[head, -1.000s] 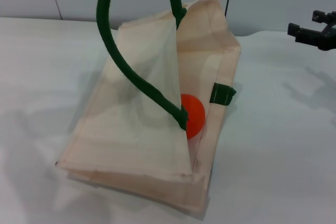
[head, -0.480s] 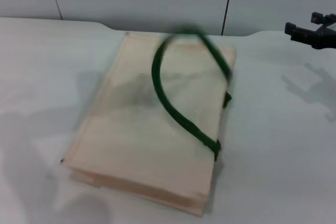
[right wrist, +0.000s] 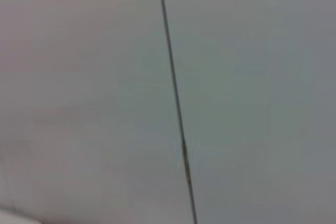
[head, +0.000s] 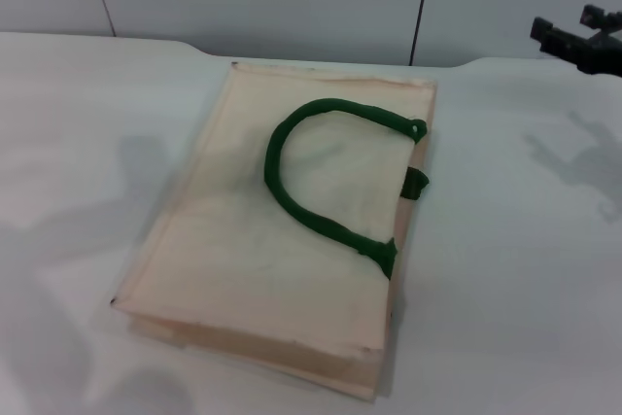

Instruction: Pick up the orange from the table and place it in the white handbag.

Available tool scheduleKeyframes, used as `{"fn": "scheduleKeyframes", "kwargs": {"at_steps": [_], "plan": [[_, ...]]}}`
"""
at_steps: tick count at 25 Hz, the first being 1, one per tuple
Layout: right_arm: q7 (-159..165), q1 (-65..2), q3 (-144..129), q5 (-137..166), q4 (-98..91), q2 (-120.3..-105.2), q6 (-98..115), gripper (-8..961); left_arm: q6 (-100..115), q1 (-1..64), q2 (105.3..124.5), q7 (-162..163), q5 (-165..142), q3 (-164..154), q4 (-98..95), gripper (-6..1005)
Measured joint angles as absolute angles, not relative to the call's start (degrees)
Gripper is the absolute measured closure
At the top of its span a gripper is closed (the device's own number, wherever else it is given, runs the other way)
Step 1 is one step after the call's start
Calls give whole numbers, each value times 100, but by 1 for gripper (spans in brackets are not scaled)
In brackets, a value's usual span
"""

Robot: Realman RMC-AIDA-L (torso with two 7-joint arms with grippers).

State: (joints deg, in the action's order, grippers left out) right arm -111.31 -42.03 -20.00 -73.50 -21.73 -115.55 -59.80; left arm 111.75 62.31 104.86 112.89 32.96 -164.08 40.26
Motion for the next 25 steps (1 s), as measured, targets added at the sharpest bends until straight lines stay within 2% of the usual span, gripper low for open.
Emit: {"fn": "scheduleKeyframes", "kwargs": {"at_steps": [4, 8, 10, 17, 25], "plan": [[-11752, -4096, -1999, -8170, -1814, -11568, -6014, 61, 10532, 5833, 10915, 10316, 3988, -16402, 4022, 303], [-12310, -4028, -1995, -8623, -1581, -11568, -5976, 61, 9768, 5432, 11463, 8776, 4890, -16395, 4012, 260], [-12469, -4024, -1995, -8642, -1527, -11573, -5897, 61, 9544, 5195, 11624, 7818, 5326, -16382, 3813, 261], [-13280, -3930, -1653, -9217, -1163, -11587, -5701, 61, 8491, 4475, 11637, 4918, 6454, -16343, 1942, 264], [-15760, -3745, -983, -10938, -224, -11635, -5739, 61, 7456, 4062, 11657, 2186, 8335, -16329, -34, 265]]}}
